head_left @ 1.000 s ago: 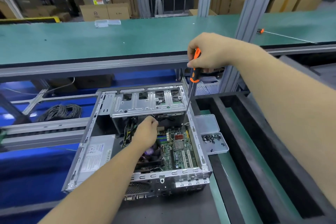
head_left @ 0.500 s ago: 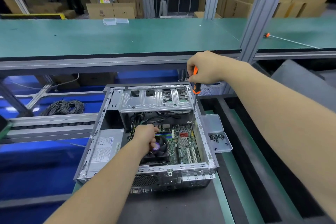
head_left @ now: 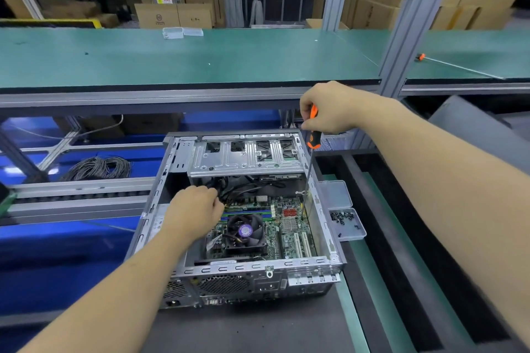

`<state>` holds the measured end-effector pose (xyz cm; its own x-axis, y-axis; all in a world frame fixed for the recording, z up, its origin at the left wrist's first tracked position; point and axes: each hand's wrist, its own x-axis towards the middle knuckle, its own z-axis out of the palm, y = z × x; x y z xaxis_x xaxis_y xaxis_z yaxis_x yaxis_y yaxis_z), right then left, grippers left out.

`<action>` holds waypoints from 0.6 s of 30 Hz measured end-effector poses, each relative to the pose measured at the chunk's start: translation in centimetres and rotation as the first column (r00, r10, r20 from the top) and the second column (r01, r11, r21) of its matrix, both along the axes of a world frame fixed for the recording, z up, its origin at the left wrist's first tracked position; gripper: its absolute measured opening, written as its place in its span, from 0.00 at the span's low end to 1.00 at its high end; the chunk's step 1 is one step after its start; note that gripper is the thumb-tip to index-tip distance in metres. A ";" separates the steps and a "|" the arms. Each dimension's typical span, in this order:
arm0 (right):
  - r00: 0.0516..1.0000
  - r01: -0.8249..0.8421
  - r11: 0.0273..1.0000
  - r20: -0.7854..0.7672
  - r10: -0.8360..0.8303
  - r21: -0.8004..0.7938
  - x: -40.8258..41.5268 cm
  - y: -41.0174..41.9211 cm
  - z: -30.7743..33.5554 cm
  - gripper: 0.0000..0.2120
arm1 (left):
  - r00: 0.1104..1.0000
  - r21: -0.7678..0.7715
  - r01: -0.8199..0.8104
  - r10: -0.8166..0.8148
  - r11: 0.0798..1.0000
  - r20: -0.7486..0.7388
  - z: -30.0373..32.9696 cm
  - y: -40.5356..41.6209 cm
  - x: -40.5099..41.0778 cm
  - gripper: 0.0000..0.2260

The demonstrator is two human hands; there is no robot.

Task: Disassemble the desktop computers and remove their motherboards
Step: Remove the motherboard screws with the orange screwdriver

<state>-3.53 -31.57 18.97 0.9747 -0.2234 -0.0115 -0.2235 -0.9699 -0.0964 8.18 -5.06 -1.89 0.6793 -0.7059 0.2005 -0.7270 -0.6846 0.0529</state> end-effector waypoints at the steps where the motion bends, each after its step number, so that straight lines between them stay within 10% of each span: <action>1: 1.000 0.006 1.000 0.005 -0.006 0.003 0.0 -0.1 0.1 0.06 | 0.999 -0.076 -0.029 0.028 0.997 -0.020 -0.1 0.2 0.1 0.13; 18: 1.000 -0.008 0.999 -0.014 0.008 -0.040 0.5 1.2 0.2 0.06 | 0.972 -0.249 -0.227 0.205 0.942 -0.113 -0.1 0.8 0.0 0.14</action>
<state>-3.07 -30.38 19.20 0.9762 -0.2164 -0.0161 -0.2169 -0.9747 -0.0540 8.19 -4.30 -1.98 0.8320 -0.4719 0.2917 -0.5484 -0.7793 0.3033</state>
